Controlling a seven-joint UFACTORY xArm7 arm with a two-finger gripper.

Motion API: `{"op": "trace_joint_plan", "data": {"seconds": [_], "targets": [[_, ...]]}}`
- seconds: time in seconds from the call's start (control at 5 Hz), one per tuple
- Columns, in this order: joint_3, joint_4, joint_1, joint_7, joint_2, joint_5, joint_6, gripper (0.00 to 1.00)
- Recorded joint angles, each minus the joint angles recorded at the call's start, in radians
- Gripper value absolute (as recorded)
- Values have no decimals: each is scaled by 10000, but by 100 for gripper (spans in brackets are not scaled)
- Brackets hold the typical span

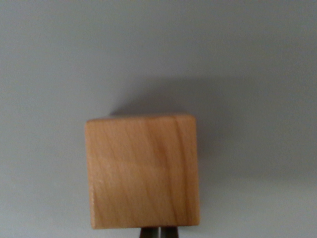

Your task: Push wooden cube

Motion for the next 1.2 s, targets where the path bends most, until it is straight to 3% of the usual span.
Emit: {"op": "trace_joint_plan", "data": {"seconds": [0.2, 0.4, 0.6, 0.8, 1.0, 1.2], "targets": [[0, 427, 1, 5, 263, -3, 164, 100], [0, 427, 1, 5, 263, -3, 164, 100], [0, 875, 2, 11, 539, -7, 336, 100], [0, 875, 2, 11, 539, -7, 336, 100], [1, 1344, 3, 16, 828, -11, 516, 100], [1, 1344, 3, 16, 828, -11, 516, 100]]}}
